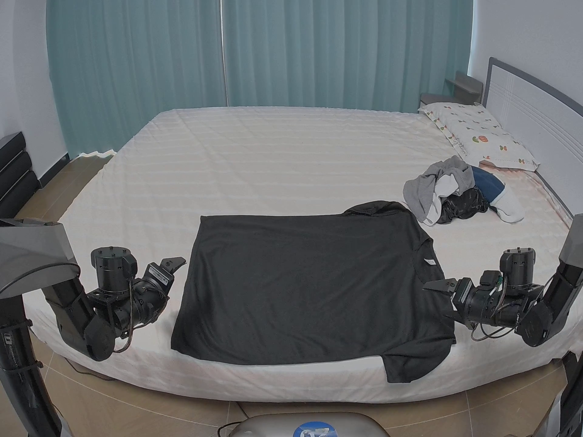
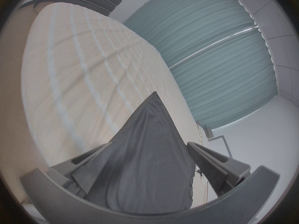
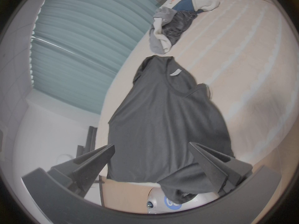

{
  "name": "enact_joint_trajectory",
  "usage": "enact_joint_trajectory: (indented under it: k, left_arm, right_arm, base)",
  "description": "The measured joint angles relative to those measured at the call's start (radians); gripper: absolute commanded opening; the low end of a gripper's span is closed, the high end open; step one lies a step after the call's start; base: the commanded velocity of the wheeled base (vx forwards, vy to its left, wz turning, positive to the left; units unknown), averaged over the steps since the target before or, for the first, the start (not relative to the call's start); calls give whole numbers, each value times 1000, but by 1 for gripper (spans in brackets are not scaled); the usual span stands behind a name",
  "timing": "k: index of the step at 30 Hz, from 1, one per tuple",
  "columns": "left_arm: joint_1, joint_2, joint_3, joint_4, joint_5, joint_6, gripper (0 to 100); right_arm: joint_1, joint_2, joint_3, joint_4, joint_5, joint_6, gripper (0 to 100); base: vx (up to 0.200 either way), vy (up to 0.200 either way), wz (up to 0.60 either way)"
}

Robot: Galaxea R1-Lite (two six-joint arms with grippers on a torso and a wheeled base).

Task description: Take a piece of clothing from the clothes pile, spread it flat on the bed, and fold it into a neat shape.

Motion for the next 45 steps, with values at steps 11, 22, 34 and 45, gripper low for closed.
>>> enact_joint_trajectory:
  k: [11, 22, 34, 45]
  left_arm:
    - [-40, 23, 67, -3, -18, -74, 100]
    - [-57, 25, 115, -6, -59, -72, 100]
    - [44, -38, 216, 11, -129, 218, 100]
    - [69, 30, 252, 54, -127, 334, 100]
  right_arm:
    - [-1, 144, 189, -358, 73, 17, 100]
    - [-8, 247, 249, -413, 116, 15, 100]
    - [0, 270, 253, -413, 115, 6, 100]
    - [9, 281, 258, -413, 113, -25, 100]
  base:
    - [0, -18, 0]
    - [0, -127, 0]
    - [0, 0, 0]
    - [0, 0, 0]
